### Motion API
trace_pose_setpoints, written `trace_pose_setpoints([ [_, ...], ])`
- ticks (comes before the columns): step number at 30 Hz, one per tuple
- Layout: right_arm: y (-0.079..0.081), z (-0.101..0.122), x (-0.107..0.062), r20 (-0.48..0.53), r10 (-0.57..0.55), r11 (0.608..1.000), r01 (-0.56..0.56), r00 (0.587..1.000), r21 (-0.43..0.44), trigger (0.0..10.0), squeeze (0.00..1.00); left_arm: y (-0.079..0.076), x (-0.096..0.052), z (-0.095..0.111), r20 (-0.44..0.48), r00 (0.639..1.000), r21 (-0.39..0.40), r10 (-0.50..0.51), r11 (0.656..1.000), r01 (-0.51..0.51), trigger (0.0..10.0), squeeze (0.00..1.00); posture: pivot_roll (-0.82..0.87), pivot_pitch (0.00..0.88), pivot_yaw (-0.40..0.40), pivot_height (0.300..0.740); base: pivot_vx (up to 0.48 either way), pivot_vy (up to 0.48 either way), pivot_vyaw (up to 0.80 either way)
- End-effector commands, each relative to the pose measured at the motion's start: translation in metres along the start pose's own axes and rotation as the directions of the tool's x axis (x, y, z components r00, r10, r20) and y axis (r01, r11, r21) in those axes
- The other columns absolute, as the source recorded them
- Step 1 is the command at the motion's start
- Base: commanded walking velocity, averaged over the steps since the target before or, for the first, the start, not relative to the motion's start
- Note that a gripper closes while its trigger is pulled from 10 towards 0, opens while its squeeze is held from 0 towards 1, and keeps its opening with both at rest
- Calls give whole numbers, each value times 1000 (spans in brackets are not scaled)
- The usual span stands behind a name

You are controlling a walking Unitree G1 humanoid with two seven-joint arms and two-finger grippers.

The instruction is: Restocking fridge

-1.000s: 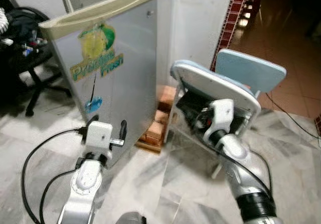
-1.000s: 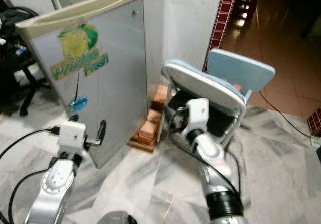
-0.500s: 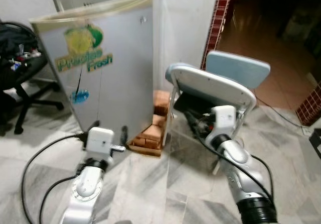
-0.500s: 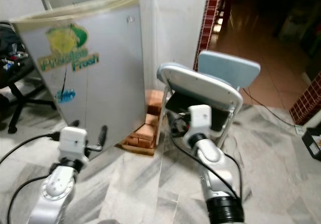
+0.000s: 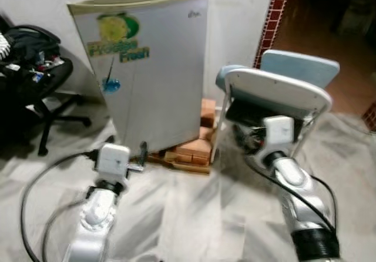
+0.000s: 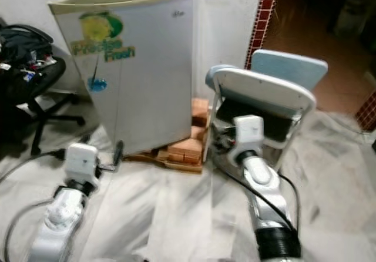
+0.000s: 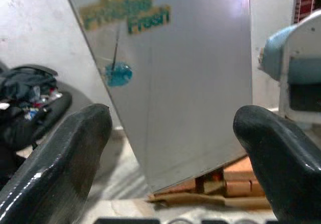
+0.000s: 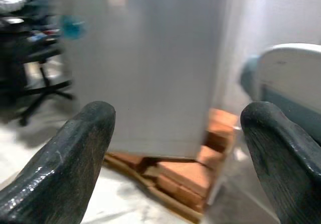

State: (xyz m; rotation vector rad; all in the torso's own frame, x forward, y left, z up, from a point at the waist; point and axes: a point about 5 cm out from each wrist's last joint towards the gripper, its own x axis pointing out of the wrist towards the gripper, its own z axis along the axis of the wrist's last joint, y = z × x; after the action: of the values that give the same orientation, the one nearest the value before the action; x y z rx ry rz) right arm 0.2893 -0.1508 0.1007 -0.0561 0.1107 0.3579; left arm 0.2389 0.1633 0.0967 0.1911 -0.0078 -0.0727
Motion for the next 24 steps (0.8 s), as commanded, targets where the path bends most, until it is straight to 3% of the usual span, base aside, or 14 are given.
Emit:
trace_pose_setpoints([
  [1,-11,0,-7,6,-5,1000,5,1000,-15,10000,0,-9,3,6,20,999,-25,-29,999,30,10000,0,9,0,42,740,0,480,0],
  [2,-15,-2,-6,3,-33,998,33,999,56,10000,0,-5,3,6,13,1000,-24,-2,1000,2,10000,0,9,0,42,740,0,480,0],
  [5,-18,-3,-6,1,-65,994,64,998,85,10000,0,-3,2,5,9,1000,-30,15,999,-15,10000,0,16,0,30,740,0,480,0],
  [6,-21,-6,-5,-15,-127,984,128,992,120,10000,0,-1,1,4,7,1000,-35,20,999,-19,10000,0,29,0,19,740,0,480,0],
  [8,-25,-11,-2,-48,-243,960,247,969,134,10000,0,-1,2,4,15,1000,-29,-12,999,12,10000,0,53,0,-3,740,0,480,0],
  [11,-26,-15,-2,-64,-329,935,334,942,119,10000,0,3,3,2,28,1000,-8,-8,1000,9,10000,0,55,0,-9,740,0,480,0],
  [13,-18,-17,-2,-60,-320,930,326,945,172,10000,0,11,0,-3,13,1000,-33,15,999,-14,10000,0,25,0,11,740,0,480,0],
  [17,-10,-20,-5,-58,-266,953,271,962,132,10000,0,11,-4,-7,-10,998,-68,64,996,-65,10000,0,13,0,22,740,0,468,0],
  [20,-16,-22,-9,-48,-294,947,298,955,122,10000,0,15,-6,-15,-53,988,-68,146,986,-149,10000,0,17,0,20,740,0,109,0],
  [24,-24,-26,-14,-58,-307,943,312,950,115,10000,0,15,-10,-18,-62,986,-90,156,983,-161,10000,0,15,0,14,740,0,0,0],
])
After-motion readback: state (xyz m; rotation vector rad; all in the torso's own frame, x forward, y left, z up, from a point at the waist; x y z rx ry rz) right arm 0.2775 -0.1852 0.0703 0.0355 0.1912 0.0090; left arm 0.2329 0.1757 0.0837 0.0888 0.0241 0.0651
